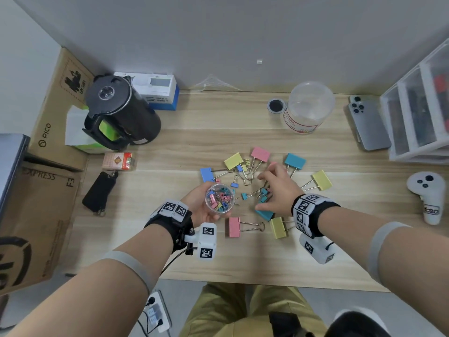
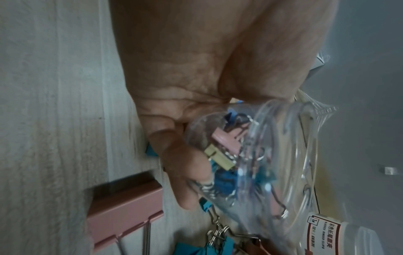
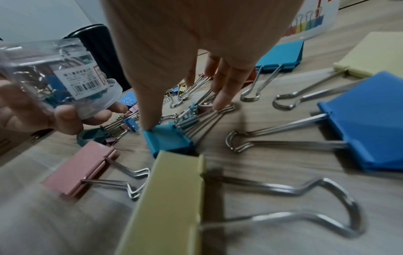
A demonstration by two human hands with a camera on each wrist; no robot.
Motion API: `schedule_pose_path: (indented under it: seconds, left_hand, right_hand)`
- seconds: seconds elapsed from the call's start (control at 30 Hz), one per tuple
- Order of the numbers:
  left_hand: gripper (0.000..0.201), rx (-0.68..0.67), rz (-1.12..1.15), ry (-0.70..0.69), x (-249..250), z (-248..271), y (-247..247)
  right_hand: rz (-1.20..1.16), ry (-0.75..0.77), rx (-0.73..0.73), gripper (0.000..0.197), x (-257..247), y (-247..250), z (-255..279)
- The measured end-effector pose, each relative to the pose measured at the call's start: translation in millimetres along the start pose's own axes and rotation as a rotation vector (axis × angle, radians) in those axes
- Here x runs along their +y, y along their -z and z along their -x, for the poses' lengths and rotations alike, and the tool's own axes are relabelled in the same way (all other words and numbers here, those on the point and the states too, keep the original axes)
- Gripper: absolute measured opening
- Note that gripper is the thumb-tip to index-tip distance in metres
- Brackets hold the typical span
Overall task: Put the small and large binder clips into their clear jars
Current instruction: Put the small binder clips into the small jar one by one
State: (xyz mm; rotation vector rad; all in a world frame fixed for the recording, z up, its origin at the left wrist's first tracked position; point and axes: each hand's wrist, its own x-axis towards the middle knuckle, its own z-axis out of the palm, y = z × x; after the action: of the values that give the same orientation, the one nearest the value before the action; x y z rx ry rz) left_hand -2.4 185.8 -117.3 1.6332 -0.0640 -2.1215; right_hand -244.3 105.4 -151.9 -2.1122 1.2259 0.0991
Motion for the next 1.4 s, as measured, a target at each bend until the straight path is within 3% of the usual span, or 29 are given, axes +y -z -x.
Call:
schedule_pose_path:
  seconds: [0.27, 0.33, 0.43, 0.53, 0.73, 0.9, 1.0, 1.2, 1.4]
  left_hand:
    - [0.041, 0.008, 0.017, 0.008, -0.6, -1.4, -3.6]
    - [0.043, 0.007, 0.018, 0.007, -0.7, -2.6, -3.5]
    - [0.046, -0.001, 0.028, 0.011, -0.9, -2.5, -4.0]
    - [0.043, -0.004, 0.026, 0.009, -1.3, 0.5, -4.7]
    - [0.043, -0.004, 0.025, 0.014, -4.6, 1.4, 1.0]
    - [0.043, -0.007, 0.042, 0.000, -5.2, 2.2, 2.7]
    - [0.044, -0.022, 0.047, -0.003, -5.4, 2.7, 4.8]
    - [0.046, -0.062, 0.035, 0.013, -9.6, 2.9, 12.9]
    - [0.048, -0.094, 0.003, 0.045, -9.9, -2.8, 4.5]
  right_hand:
    - [0.046, 0.003, -0.092, 0.091, 11.0, 6.0, 6.8]
    - [0.049, 0.032, -0.057, 0.083, 12.9, 8.9, 7.5]
    - [0.065, 0.055, 0.009, 0.053, 13.0, 9.1, 6.5]
    - [0.087, 0.044, -0.028, 0.027, 7.8, 4.4, 3.6]
    - [0.018, 0.095, -0.071, 0.023, -10.1, -2.1, -4.3]
    - [-0.082, 0.133, -0.070, 0.034, -21.9, -7.4, -9.7]
    - [-0.004, 0.152, -0.088, 0.053, -25.0, -8.6, -14.1]
    - [0.081, 0.187, -0.159, 0.073, -36.9, -20.8, -23.4]
    - [0.151, 0.140, -0.148, 0.069, -49.2, -31.6, -28.3]
